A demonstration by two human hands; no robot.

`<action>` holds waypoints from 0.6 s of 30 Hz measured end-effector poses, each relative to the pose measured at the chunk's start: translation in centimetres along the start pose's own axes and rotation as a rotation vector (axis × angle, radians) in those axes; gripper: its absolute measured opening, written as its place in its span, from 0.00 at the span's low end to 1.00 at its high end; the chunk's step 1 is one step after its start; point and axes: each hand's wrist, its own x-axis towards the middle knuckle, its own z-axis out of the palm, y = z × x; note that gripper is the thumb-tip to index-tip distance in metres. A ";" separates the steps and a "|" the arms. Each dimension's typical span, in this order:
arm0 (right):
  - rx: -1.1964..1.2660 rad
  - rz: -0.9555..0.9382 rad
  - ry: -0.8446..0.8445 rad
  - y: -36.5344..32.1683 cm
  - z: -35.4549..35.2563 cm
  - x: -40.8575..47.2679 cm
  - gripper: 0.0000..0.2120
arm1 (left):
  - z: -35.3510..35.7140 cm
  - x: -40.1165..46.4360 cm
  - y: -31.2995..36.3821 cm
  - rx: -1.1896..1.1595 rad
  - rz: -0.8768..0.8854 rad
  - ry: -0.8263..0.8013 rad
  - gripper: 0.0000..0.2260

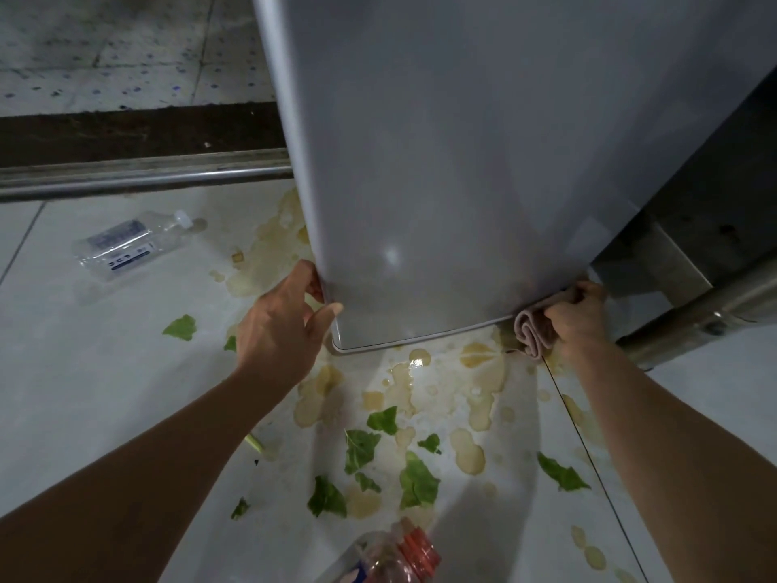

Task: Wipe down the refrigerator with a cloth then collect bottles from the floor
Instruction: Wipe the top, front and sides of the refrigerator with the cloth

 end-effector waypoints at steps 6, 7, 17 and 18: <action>0.114 0.135 -0.146 0.1 -1.2 0.9 0.24 | -0.5 0.3 0.1 0.014 0.024 -0.033 0.11; 0.120 0.142 -0.147 0.1 -1.3 1.0 0.22 | -0.5 0.3 0.1 0.014 0.031 -0.036 0.11; 0.141 0.090 -0.064 0.1 -0.6 -0.4 0.08 | -0.9 0.6 -0.2 0.015 0.080 -0.066 0.12; 0.125 0.087 -0.066 0.1 -0.7 -0.6 0.08 | -0.9 0.6 -0.2 0.017 0.081 -0.067 0.12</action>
